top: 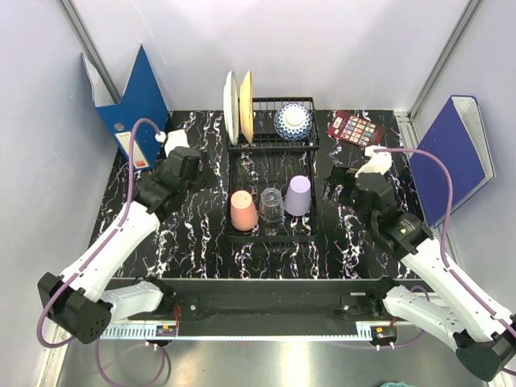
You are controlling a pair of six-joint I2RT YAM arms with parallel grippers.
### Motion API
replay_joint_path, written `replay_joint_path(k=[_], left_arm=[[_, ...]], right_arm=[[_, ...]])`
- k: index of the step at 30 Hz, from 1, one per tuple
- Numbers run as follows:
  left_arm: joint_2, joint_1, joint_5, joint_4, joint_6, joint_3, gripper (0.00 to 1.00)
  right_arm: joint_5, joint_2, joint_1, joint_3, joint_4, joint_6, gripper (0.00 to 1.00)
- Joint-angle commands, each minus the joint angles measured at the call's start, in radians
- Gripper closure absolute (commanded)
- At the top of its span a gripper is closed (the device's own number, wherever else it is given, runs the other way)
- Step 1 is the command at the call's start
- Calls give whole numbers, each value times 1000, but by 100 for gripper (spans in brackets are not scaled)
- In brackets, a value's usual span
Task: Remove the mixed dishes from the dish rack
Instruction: Pick up the plate from the dish rack.
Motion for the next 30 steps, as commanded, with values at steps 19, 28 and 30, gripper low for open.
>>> replay_joint_path(k=[19, 28, 30], left_arm=[[471, -52, -306, -4, 391, 983, 6], [588, -119, -387, 4, 488, 1135, 29], [602, -133, -399, 7, 499, 1144, 31]], right_arm=[[-26, -62, 5, -19, 20, -2, 0], [-43, -52, 5, -30, 20, 15, 0], [-49, -43, 5, -28, 21, 18, 0]])
